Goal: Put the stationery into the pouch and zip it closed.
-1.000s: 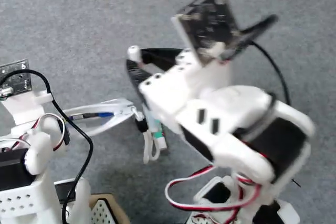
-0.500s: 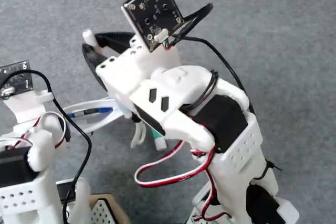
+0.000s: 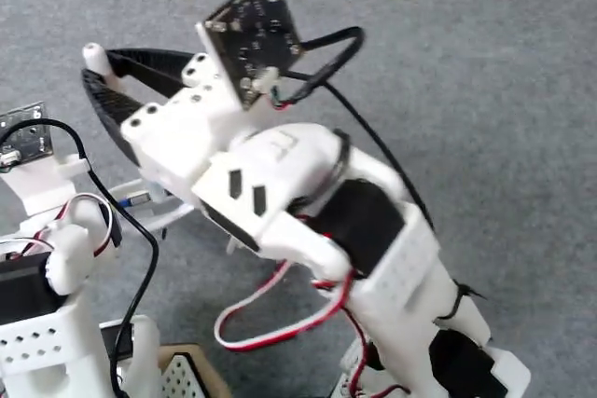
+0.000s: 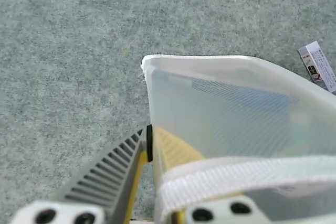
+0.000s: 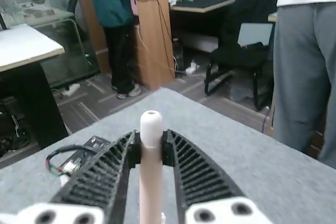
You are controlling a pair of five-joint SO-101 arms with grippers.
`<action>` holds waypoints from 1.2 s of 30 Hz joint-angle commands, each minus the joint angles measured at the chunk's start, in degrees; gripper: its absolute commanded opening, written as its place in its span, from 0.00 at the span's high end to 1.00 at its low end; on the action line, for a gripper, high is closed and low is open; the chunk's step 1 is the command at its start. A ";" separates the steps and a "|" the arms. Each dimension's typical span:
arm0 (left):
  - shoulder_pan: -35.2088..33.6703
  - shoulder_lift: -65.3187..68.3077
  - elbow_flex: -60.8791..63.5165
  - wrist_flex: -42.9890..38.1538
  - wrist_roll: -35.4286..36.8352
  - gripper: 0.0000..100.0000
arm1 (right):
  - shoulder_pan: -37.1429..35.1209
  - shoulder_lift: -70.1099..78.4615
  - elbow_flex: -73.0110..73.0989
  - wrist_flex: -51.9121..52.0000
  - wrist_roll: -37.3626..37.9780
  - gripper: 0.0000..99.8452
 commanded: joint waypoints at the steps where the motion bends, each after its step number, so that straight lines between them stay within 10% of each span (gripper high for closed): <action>1: -1.36 1.76 0.66 -2.90 0.70 0.97 | 0.18 0.92 3.03 -7.91 -0.44 0.99; 23: -6.29 19.60 -3.82 -7.65 0.88 0.97 | 10.81 4.00 22.73 -32.88 -0.35 0.99; 36: -6.29 19.69 -3.74 -7.56 0.88 0.97 | 10.73 14.99 6.29 -30.33 5.80 0.99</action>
